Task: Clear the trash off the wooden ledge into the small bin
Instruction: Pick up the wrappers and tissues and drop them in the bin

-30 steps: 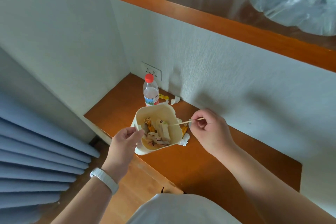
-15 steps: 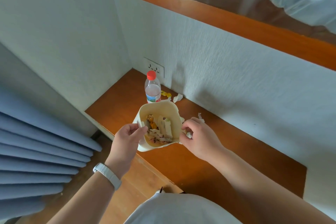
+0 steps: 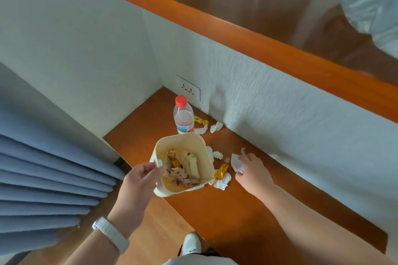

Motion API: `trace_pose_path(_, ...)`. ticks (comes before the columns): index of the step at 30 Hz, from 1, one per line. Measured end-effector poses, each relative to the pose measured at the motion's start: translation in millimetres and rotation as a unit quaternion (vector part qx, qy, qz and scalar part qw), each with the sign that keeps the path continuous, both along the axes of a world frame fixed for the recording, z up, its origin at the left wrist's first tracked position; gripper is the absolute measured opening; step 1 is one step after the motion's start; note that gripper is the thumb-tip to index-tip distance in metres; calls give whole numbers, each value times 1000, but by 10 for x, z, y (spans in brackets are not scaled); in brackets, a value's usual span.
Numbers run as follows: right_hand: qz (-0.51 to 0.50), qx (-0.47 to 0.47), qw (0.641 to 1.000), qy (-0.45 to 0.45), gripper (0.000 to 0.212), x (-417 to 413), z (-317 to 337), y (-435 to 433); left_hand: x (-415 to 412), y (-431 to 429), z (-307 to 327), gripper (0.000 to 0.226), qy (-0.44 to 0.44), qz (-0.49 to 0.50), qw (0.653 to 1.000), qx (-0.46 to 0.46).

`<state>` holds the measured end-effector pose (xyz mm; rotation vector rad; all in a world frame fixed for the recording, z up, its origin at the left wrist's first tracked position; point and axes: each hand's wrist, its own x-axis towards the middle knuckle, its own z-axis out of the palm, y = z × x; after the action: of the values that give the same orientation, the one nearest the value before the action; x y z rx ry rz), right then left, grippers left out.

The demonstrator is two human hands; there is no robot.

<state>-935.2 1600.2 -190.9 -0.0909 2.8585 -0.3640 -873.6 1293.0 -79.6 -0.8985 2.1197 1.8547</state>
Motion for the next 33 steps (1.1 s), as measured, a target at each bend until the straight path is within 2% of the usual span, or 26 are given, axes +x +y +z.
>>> trace_pose_path(6,21,32,999,-17,40,-81,-110,-52,-1,73,64,18,8,12,1000,15)
trace_pose_path(9,13,28,999,-37,21,-86,-17,-105,-13,92,68,19,8,3,1000,3)
trace_pose_path(14,-45,-71,996,15,19,-25,396,-120,-13,103,73,17,8,-4,1000,6)
trace_pose_path(18,-39,-159,983,84,8,71,909,-206,35,136,78,17,16,-18,1000,10)
trace_pose_path(22,12,-236,964,125,12,216,1383,-451,130,162,80,15,23,-25,999,19)
trace_pose_path(26,79,-235,958,143,17,360,1576,-694,204,230,79,18,12,-36,999,39)
trace_pose_path(33,129,-243,951,142,29,446,1599,-682,361,398,89,19,-1,-42,998,38)
